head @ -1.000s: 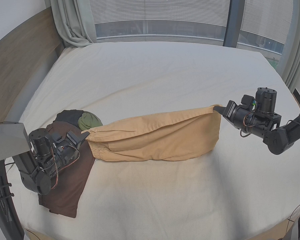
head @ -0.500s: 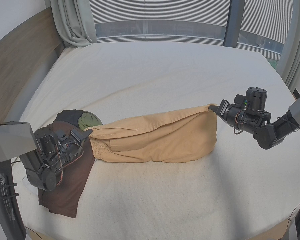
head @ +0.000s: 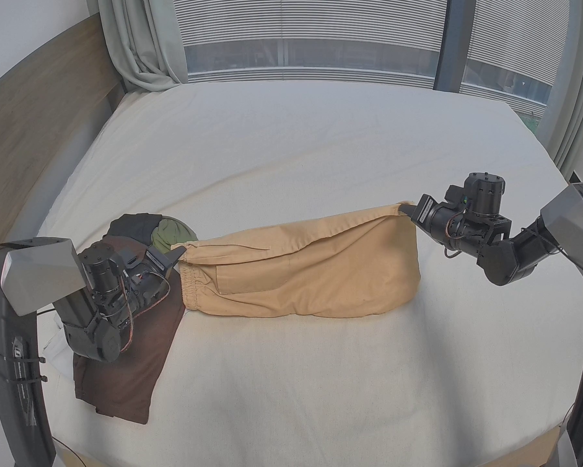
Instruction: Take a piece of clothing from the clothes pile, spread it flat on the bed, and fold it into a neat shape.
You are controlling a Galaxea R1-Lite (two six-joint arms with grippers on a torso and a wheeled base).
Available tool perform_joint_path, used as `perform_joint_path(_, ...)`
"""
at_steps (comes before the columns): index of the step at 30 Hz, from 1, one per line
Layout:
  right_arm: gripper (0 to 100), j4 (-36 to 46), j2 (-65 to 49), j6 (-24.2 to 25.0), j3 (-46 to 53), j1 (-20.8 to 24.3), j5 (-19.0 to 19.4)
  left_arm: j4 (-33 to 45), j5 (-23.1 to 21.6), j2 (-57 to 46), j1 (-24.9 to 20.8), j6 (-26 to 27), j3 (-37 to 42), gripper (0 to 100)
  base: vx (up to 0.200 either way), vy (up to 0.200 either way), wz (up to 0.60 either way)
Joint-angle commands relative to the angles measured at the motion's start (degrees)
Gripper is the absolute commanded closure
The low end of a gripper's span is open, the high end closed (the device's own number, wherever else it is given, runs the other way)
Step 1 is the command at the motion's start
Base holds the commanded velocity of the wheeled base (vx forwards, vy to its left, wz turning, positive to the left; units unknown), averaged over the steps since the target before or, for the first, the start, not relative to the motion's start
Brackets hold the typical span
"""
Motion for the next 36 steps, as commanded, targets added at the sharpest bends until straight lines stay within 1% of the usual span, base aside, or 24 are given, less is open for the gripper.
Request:
perform_joint_path(1, 100, -0.1, 2.8, 0.0, -2.0, -0.1, 0.0, 0.6, 0.0, 1.4, 0.1, 0.0, -1.6, 100, 0.0, 0.0, 0.0)
perform_joint_path(22, 100, -1.0, 8.0, 0.2, -8.2, 0.0, 0.5, 0.8, 0.0, 4.8, 0.2, 0.0, -5.5, 100, 0.0, 0.0, 0.0)
perform_joint_path(23, 100, -1.0, 8.3, 0.2, -8.4, 0.0, 0.5, 0.8, -0.1, 4.8, 0.2, 0.0, -5.6, 0, 0.0, 0.0, 0.0)
perform_joint_path(24, 100, -1.0, 8.4, 0.1, -8.8, 0.0, 0.4, 0.8, -0.1, 4.9, 0.2, 0.0, -5.7, 0, 0.0, 0.0, 0.0)
perform_joint_path(25, 0, -1.0, 8.8, 0.2, -9.2, -0.1, 0.4, 0.7, -0.1, 5.0, 0.2, 0.0, -5.8, 0, 0.0, 0.0, 0.0)
perform_joint_path(33, 0, -2.1, 9.5, 0.2, -9.9, -0.2, 0.2, -0.2, 0.1, 4.6, 0.7, 0.0, -6.0, 0, 0.0, 0.0, 0.0)
perform_joint_path(36, 0, -2.2, 7.5, 0.2, -7.3, -0.1, 0.4, -0.2, 0.0, 2.5, 0.7, 0.0, -4.3, 0, 0.0, 0.0, 0.0)
